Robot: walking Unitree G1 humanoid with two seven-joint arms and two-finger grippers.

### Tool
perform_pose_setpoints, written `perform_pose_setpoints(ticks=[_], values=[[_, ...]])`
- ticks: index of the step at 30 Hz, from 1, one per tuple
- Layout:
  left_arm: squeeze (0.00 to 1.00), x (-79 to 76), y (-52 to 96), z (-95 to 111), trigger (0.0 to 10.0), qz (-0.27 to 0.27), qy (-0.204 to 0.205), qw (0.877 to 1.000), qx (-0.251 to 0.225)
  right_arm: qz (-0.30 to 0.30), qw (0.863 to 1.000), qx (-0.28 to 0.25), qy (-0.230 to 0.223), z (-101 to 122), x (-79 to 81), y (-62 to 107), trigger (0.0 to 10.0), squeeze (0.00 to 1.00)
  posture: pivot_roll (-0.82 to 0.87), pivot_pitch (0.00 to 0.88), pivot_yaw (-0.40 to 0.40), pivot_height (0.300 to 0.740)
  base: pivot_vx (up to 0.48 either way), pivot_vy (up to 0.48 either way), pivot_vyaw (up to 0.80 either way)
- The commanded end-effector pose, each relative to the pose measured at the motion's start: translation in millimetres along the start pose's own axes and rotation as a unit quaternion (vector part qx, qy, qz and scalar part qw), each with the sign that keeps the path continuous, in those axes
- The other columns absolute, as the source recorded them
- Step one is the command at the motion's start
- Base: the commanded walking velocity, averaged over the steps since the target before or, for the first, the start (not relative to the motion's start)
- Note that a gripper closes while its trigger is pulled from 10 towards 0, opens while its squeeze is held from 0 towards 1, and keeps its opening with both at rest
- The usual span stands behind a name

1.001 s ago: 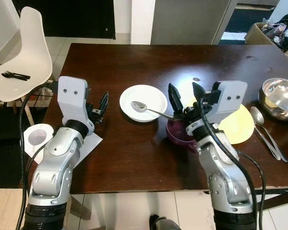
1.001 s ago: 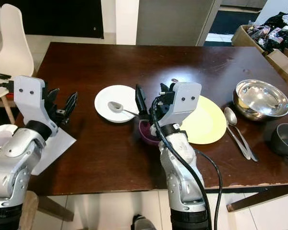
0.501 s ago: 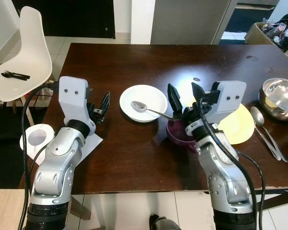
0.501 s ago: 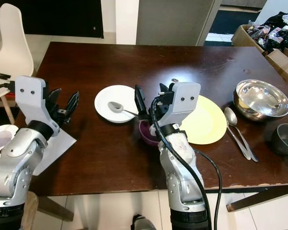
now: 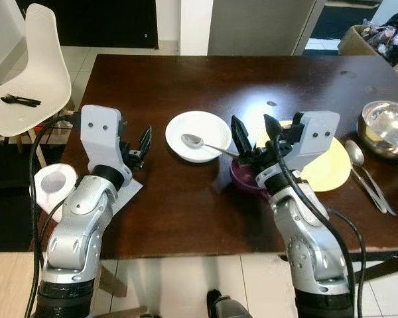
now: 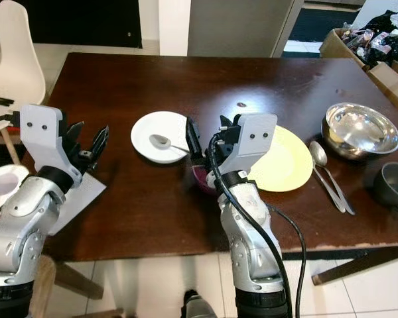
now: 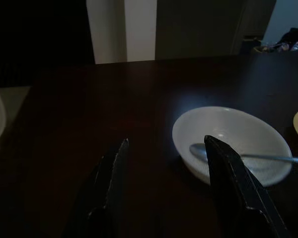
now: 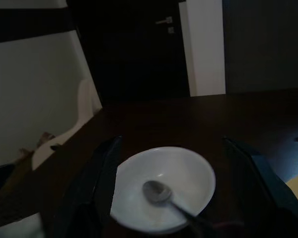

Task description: Setting the table

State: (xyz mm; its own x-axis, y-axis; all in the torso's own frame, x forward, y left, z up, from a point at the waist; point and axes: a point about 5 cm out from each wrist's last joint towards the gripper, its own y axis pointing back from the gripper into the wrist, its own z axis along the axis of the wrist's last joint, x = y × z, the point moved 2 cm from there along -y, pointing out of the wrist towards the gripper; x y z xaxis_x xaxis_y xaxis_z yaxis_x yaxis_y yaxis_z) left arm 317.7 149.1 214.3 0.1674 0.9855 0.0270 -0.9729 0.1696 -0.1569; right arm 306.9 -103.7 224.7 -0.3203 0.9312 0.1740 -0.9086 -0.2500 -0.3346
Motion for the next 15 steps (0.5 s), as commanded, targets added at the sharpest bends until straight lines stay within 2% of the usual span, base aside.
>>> perform_pose_setpoints(ticks=[1, 15], values=[[0.00, 0.8, 0.5, -2.4, 10.0, 0.001, -0.001, 1.000, 0.004, -0.003, 1.000, 0.005, -0.006, -1.6, -0.3, 0.0, 10.0, 0.00, -0.11, 0.051, 0.022, 0.740, -0.386, 0.000, 0.00], [0.00, 0.6, -0.2, -1.8, 10.0, -0.002, -0.003, 1.000, 0.003, -0.006, 1.000, 0.004, -0.008, -1.3, -0.3, 0.1, 10.0, 0.00, -0.11, 0.054, 0.027, 0.740, -0.379, 0.000, 0.00]])
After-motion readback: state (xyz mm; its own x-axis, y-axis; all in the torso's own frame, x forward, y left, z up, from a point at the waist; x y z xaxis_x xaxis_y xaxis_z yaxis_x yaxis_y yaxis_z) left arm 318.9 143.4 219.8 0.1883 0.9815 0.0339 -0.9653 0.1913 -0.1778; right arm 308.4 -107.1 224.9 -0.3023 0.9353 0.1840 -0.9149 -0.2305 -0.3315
